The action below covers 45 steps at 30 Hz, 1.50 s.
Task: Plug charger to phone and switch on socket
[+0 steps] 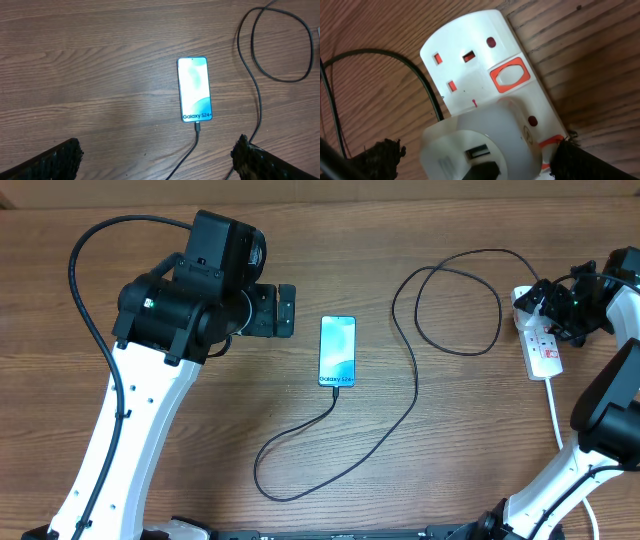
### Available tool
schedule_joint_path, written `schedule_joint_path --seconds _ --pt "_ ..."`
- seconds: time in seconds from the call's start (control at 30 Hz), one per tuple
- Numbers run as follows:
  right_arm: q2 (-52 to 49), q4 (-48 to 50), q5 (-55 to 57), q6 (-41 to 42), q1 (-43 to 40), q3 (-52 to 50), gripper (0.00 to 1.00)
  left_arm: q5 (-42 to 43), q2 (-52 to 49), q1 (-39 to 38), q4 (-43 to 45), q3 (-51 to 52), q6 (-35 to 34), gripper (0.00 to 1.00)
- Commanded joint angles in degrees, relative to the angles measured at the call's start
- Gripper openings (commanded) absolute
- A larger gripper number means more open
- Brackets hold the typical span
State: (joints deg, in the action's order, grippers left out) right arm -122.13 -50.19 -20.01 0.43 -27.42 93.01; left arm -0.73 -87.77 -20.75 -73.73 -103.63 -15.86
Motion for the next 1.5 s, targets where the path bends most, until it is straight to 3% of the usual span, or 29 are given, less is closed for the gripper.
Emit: schedule_joint_path --seconds 0.0,1.47 --pt "-1.33 0.11 -0.02 0.13 0.46 0.96 1.00 -0.76 -0.09 0.11 0.07 -0.57 1.31 1.00" --pt "-1.36 -2.16 -5.66 -0.70 0.61 -1.64 1.00 -0.76 -0.09 0.11 0.07 -0.57 1.31 1.00"
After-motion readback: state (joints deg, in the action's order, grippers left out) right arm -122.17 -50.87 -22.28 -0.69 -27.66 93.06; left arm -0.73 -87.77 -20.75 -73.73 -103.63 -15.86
